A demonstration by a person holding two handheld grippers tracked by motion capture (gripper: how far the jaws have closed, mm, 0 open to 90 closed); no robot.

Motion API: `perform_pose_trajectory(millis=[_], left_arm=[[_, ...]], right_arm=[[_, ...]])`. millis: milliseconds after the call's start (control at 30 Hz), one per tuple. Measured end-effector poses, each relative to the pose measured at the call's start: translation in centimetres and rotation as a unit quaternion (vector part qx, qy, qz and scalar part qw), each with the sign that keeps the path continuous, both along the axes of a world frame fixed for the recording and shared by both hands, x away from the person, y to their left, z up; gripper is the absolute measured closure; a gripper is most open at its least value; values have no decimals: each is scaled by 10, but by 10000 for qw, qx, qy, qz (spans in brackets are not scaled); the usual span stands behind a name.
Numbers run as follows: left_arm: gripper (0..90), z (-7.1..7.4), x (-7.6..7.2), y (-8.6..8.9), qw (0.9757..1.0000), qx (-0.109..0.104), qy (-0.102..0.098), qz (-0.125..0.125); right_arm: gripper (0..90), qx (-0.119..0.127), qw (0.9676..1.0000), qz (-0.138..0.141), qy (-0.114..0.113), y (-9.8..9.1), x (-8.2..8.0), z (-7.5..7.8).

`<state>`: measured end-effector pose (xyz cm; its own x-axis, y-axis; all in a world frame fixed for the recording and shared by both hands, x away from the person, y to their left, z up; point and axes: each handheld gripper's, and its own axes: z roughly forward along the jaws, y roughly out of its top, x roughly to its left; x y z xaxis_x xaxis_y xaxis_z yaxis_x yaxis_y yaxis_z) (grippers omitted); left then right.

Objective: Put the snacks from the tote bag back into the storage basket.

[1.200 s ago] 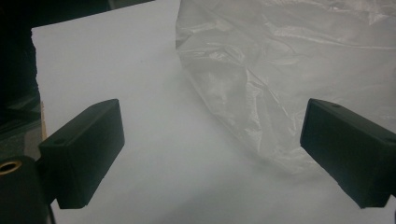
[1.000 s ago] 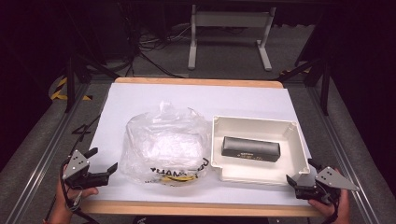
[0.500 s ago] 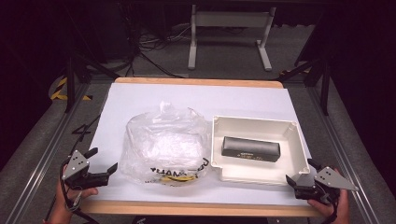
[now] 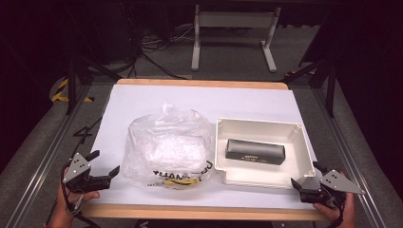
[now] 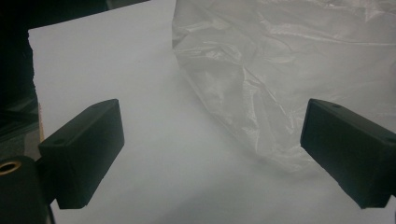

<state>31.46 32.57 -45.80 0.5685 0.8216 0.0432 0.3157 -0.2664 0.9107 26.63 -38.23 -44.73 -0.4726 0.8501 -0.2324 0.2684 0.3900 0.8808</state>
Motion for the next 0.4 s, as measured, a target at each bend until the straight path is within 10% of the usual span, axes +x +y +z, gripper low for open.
perform_pose_trajectory(millis=[400], left_arm=[[71,0,1,0,10000,-17,64,5]], right_arm=[[35,-24,10000,34,17,1,0,0]])
